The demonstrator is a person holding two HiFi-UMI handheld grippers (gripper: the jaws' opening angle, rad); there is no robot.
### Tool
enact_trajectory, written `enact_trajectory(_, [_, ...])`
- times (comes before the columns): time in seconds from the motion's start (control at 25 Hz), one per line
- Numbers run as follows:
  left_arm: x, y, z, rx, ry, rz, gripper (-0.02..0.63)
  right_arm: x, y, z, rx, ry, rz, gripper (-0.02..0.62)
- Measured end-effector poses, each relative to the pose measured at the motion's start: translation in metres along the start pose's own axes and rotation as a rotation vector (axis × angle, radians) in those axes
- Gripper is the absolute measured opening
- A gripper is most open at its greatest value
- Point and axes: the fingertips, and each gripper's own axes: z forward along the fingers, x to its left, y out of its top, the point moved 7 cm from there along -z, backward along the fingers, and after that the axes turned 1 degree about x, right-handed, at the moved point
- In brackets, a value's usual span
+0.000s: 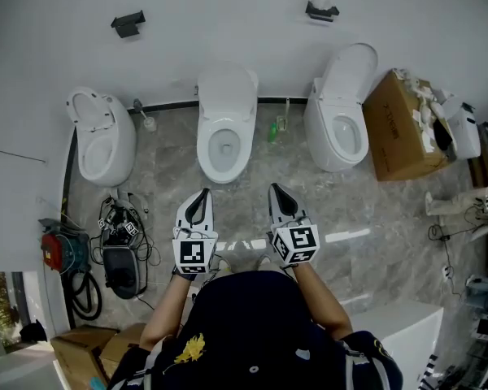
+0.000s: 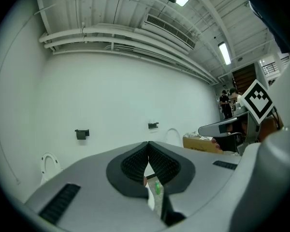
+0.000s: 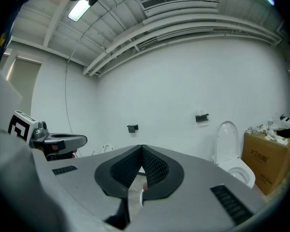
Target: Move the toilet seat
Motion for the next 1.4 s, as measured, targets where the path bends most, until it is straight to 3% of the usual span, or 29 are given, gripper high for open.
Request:
enact_trajectory(0.16, [0.026,-0.009,-0.017,0.009,0.003,-0.004,0.020,0.027,-0.005,0.009,0.005,-0.008,-0.003,0.028])
enact_trajectory(0.44, [0.061,-0.022,-0.035,-0.007,-0.068,0.002,0.020,0.072,-0.014,0.013,0.008,-0.059,-0.010,0.026])
enact_trajectory(0.72, [0.081,-0.034,-0.036,-0.003,-0.092,-0.021,0.020,0.090,-0.025,0.015,0.033,-0.116,-0.007,0.026])
enact_trajectory(1.08, [0.088,-0.042,-0.014,0.031,-0.075,-0.028,0.020,0.065,-0.025,0.044,0.053,-0.123,0.030,0.028])
enact_trajectory(1.4, [0.108,-0.047,0.052,0.061,-0.044,-0.004,0.020,0.016,-0.020,0.110,0.058,-0.098,0.049,0.028])
